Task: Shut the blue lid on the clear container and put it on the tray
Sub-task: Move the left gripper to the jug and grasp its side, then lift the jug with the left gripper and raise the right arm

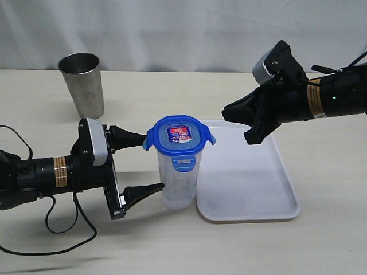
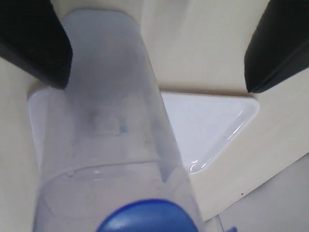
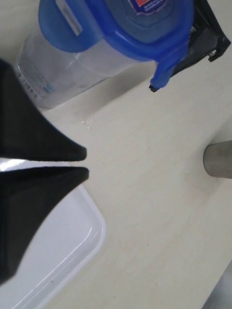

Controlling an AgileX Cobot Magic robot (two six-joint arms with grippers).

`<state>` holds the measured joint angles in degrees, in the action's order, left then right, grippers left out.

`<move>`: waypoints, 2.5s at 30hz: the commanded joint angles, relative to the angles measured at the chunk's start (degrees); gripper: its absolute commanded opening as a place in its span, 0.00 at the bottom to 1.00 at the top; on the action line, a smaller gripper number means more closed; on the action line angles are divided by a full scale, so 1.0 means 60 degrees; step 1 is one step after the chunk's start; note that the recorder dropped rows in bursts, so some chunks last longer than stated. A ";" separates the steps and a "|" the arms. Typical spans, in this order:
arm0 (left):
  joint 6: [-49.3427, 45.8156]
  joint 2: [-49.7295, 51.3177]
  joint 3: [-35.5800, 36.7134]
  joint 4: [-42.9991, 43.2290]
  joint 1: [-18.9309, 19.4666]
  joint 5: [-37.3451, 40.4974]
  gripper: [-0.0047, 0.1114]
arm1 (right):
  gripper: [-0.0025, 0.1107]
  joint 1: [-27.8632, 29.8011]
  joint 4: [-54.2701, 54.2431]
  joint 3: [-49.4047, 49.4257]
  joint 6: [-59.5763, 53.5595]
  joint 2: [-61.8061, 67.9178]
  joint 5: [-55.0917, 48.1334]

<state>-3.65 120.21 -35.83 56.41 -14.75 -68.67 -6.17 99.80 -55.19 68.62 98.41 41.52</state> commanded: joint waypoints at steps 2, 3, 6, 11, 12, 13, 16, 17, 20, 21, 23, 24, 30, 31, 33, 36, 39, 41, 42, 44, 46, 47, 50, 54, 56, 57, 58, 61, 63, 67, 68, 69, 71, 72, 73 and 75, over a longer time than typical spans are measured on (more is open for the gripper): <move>0.0176 0.0187 -0.0391 0.0079 -0.0326 -0.0216 0.82 | 0.06 0.0014 0.0025 0.0046 0.0130 -0.0091 0.0049; 0.0176 0.0187 -0.0429 0.0056 -0.0322 -0.0216 0.82 | 0.06 0.0014 0.0025 0.0046 0.0130 -0.0091 0.0049; 0.0523 0.0187 -0.0427 0.0148 -0.0322 -0.0216 0.82 | 0.06 0.0014 0.0025 0.0046 0.0130 -0.0091 0.0049; 0.0854 0.0187 -0.0432 0.0647 -0.0322 -0.0216 0.82 | 0.06 0.0014 0.0025 0.0046 0.0130 -0.0091 0.0049; 0.0953 0.0187 -0.0471 0.0668 -0.0322 -0.0216 0.82 | 0.06 0.0014 0.0025 0.0046 0.0130 -0.0091 0.0049; 0.1121 0.0187 -0.0508 0.0742 -0.0338 -0.0216 0.82 | 0.06 0.0014 0.0025 0.0046 0.0142 -0.0091 0.0049; 0.1271 0.0187 -0.0621 0.0672 -0.0526 -0.0216 0.82 | 0.06 0.0014 0.0025 0.0046 0.0200 -0.0091 0.0049; 0.1287 0.0187 -0.0663 0.0672 -0.0615 -0.0216 0.82 | 0.06 0.0014 0.0025 0.0046 0.0218 -0.0091 0.0049; 0.1308 0.0187 -0.0802 0.0413 -0.0804 -0.0092 0.82 | 0.06 0.0014 0.0025 0.0046 0.0419 -0.0091 0.0073; 0.1375 0.0187 -0.0844 0.0395 -0.0862 -0.0015 0.82 | 0.06 0.0014 0.0025 0.0046 0.0420 -0.0091 0.0073; 0.1424 0.0228 -0.0930 0.0413 -0.0879 0.0009 0.82 | 0.06 0.0014 0.0025 0.0046 0.0420 -0.0091 0.0073; 0.1452 0.0250 -0.0950 0.0364 -0.0941 -0.0019 0.82 | 0.06 0.0014 0.0025 0.0046 0.0420 -0.0091 0.0073; 0.1648 0.0568 -0.1323 0.0227 -0.1120 0.0027 0.82 | 0.06 0.0014 0.0025 0.0046 0.0419 -0.0091 0.0055; 0.1648 0.0642 -0.1369 0.0227 -0.1120 0.0027 0.82 | 0.06 0.0014 0.0025 0.0046 0.0419 -0.0091 0.0055; 0.1648 0.0738 -0.1458 0.0197 -0.1120 0.0027 0.82 | 0.06 0.0014 0.0025 0.0046 0.0419 -0.0091 0.0055; 0.1648 0.0849 -0.1499 -0.0035 -0.1120 -0.0174 0.82 | 0.06 0.0014 0.0025 0.0046 0.0419 -0.0091 0.0055; 0.1648 0.0865 -0.1499 -0.0110 -0.1120 -0.0171 0.82 | 0.06 0.0014 0.0025 0.0046 0.0419 -0.0091 0.0031; 0.1648 0.0865 -0.1499 -0.0020 -0.1166 -0.0104 0.82 | 0.06 0.0014 0.0025 0.0046 0.0419 -0.0091 0.0031; 0.1663 0.0865 -0.1499 -0.0020 -0.1226 -0.0049 0.82 | 0.06 0.0014 0.0025 0.0046 0.0419 -0.0091 0.0031; 0.1686 0.0865 -0.1499 -0.0050 -0.1447 -0.0046 0.82 | 0.06 0.0014 0.0025 0.0046 0.0419 -0.0091 0.0031; 0.1657 0.0865 -0.1499 -0.0231 -0.1606 -0.0046 0.82 | 0.06 0.0014 0.0025 0.0046 0.0419 -0.0091 0.0031; 0.1657 0.0865 -0.1499 -0.0324 -0.1606 -0.0046 0.82 | 0.06 0.0014 0.0025 0.0046 0.0419 -0.0091 0.0031; 0.1657 0.0865 -0.1499 -0.0364 -0.1606 -0.0046 0.82 | 0.06 0.0014 0.0025 0.0046 0.0419 -0.0091 0.0031; 0.1657 0.0865 -0.1499 -0.0381 -0.1606 0.0151 0.69 | 0.06 0.0014 -0.0393 0.0025 0.0530 -0.0112 -0.0003; 0.1657 0.0865 -0.1499 -0.0381 -0.1606 0.0200 0.52 | 0.10 0.0014 -0.0494 -0.0130 0.1390 -0.0311 -0.0479; 0.1657 0.0865 -0.1499 -0.0355 -0.1606 0.0232 0.45 | 0.14 0.0014 -0.0415 -0.0197 0.1850 -0.0421 -0.0710; 0.1682 0.0865 -0.1499 -0.0332 -0.1606 0.0339 0.39 | 0.19 0.0014 -0.0267 -0.0260 0.2321 -0.0558 -0.0885; 0.2112 0.0865 -0.1499 -0.0308 -0.1606 0.0629 0.17 | 0.35 0.0014 -0.0024 -0.0350 0.3860 -0.1027 -0.1200; 0.2110 0.0865 -0.1499 -0.0386 -0.1539 0.0629 0.05 | 0.44 0.0014 0.0025 -0.0350 0.4710 -0.1335 -0.1192; 0.2110 0.0845 -0.1499 -0.0562 -0.1159 0.0536 0.04 | 0.49 -0.0003 0.0025 -0.0350 0.5695 -0.2098 -0.0560; 0.2110 0.0845 -0.1499 -0.0562 -0.0903 0.0383 0.04 | 0.49 -0.0003 0.0025 -0.0427 0.5695 -0.2339 -0.0085; 0.2110 0.0845 -0.1499 -0.0562 -0.0756 0.0328 0.04 | 0.49 -0.0003 0.0025 -0.0487 0.5695 -0.2418 0.0082; 0.2110 0.0845 -0.1499 -0.0660 -0.0352 0.0222 0.04 | 0.49 -0.0030 0.0025 -0.0947 0.6085 -0.2536 -0.0182; 0.2110 0.0845 -0.1499 -0.0771 -0.0087 0.0134 0.04 | 0.49 -0.0349 0.0025 -0.1373 0.6644 -0.2536 -0.1268; 0.2110 0.0845 -0.1499 -0.0789 0.0098 0.0111 0.04 | 0.49 -0.0789 0.0025 -0.1636 0.6592 -0.2536 -0.2768; 0.2110 0.0845 -0.1499 -0.0810 0.0227 0.0111 0.04 | 0.49 -0.1745 0.0025 -0.2015 0.6469 -0.2369 -0.5798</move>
<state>8.74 125.20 -44.66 52.44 -14.09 -67.17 -12.52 100.07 -65.34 107.36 83.65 21.86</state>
